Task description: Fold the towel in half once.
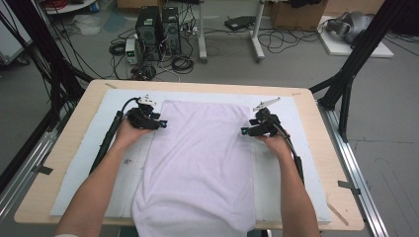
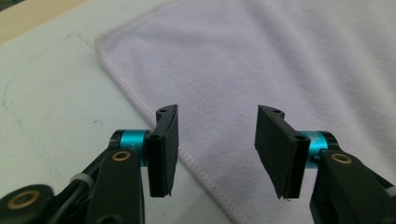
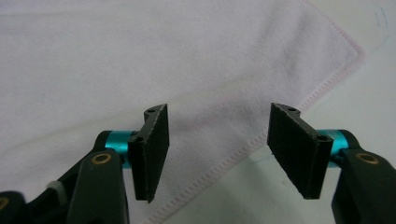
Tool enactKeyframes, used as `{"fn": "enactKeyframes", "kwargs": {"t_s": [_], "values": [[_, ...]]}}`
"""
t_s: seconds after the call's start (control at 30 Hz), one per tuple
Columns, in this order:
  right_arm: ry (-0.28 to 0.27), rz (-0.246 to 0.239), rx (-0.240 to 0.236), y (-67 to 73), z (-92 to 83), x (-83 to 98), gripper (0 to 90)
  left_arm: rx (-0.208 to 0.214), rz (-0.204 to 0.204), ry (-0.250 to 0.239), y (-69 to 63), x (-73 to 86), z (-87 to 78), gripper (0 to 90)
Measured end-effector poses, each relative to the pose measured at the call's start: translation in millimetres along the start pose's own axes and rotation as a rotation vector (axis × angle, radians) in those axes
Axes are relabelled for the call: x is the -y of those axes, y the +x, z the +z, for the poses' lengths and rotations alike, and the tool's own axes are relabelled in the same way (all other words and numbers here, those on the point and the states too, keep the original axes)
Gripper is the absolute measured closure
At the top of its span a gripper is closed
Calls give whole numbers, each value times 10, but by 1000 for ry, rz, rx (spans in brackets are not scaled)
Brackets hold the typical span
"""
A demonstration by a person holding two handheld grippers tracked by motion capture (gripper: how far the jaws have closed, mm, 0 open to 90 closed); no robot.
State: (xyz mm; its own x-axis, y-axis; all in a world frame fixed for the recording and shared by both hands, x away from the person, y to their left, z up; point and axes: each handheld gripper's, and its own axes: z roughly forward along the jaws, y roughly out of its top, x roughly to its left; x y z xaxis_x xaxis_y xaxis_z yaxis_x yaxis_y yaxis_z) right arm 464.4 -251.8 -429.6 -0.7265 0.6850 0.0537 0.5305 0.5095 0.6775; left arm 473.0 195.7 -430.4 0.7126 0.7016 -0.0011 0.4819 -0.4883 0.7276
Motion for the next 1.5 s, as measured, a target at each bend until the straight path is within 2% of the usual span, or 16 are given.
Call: {"fn": "enactKeyframes", "kwargs": {"t_s": [0.07,0.13,0.23,0.37,0.43,0.57,0.67,0.73,0.87,0.97,1.07,1.17,1.23,1.33,1.4,1.5], "values": [[6,17,12,-27,21,43,427,-5,-5,32,-1,30,64,523],[5,34,29,-41,47,93,480,-28,-21,14,-20,50,74,559],[-10,53,40,-43,39,110,588,-23,10,6,-50,63,60,728],[0,46,-23,-17,46,87,843,-21,9,19,-51,45,34,851],[4,53,-32,-16,42,77,854,-15,-5,11,-33,44,-8,862],[-22,59,-41,-32,-48,63,858,-4,-8,-45,-6,6,-187,863],[-68,52,-50,-25,-216,23,859,13,3,-123,-40,-16,-446,863],[-116,36,-83,29,-392,-3,859,23,16,-164,-99,13,-614,862],[-148,-17,-140,230,-718,48,859,38,67,-195,-276,176,-919,858],[-149,-83,-156,455,-870,194,859,59,127,-198,-511,396,-1068,857],[-107,-118,-188,678,-914,442,852,101,168,-160,-713,636,-1143,832],[-63,-135,-221,793,-918,647,697,112,197,-107,-821,790,-1191,660],[-95,-116,-206,765,-956,684,640,85,184,-132,-797,788,-1237,568],[-128,-73,-168,685,-970,585,577,47,124,-180,-670,715,-1221,543],[-124,-68,-151,650,-897,488,557,21,68,-179,-572,668,-1122,552],[-79,-55,-122,589,-672,375,526,0,27,-140,-462,618,-915,568]]}}
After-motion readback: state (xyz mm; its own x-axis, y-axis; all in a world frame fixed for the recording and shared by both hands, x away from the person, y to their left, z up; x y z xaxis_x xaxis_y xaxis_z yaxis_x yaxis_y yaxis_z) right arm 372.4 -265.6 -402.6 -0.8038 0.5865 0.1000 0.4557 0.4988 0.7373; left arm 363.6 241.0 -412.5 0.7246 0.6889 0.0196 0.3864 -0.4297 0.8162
